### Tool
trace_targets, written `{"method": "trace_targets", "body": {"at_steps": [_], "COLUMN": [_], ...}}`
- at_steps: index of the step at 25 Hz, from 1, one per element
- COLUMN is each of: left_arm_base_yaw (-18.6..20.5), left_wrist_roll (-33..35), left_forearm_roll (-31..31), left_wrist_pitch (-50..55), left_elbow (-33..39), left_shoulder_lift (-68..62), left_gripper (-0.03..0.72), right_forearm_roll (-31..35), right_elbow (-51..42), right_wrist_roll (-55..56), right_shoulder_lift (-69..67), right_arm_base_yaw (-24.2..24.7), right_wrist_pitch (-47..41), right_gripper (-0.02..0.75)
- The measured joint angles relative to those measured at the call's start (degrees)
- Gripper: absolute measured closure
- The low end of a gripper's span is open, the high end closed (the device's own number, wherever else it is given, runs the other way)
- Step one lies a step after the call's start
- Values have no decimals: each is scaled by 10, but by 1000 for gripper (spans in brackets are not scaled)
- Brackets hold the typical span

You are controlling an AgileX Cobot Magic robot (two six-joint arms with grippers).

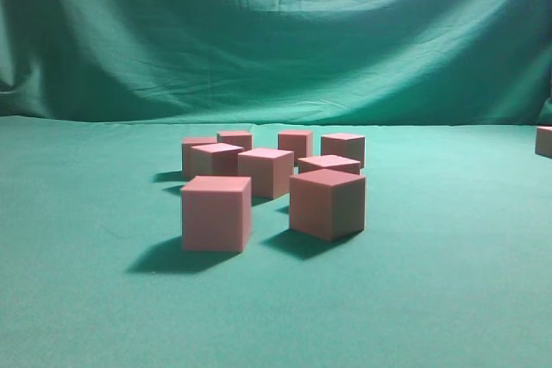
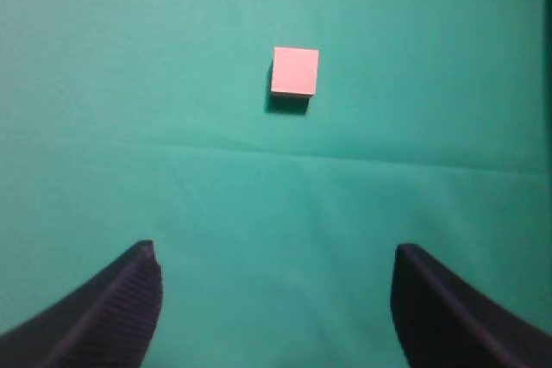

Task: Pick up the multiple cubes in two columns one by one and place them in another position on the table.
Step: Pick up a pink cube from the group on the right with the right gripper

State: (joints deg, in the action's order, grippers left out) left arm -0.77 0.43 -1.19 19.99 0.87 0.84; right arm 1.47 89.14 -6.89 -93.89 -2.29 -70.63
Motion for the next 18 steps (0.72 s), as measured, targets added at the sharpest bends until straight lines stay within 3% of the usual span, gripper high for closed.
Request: {"method": "trace_targets", "body": {"at_steps": [7, 16, 17, 18], "left_arm_base_yaw": [0, 0, 0, 0], "left_wrist_roll": [0, 0, 0, 0], "left_forearm_roll": [0, 0, 0, 0], "left_wrist_pitch": [0, 0, 0, 0], "left_elbow": [0, 0, 0, 0], "left_shoulder_lift": [0, 0, 0, 0], "left_gripper": [688, 688, 688, 688], "right_forearm_roll": [9, 8, 9, 11], "right_elbow": [-1, -1, -1, -1], "right_wrist_roll": [1, 1, 1, 1], "right_shoulder_lift": [-95, -194, -201, -209], "right_arm_base_yaw": [24, 24, 24, 24], "right_wrist_pitch": [39, 174, 184, 195], "right_gripper": [193, 193, 237, 222]}}
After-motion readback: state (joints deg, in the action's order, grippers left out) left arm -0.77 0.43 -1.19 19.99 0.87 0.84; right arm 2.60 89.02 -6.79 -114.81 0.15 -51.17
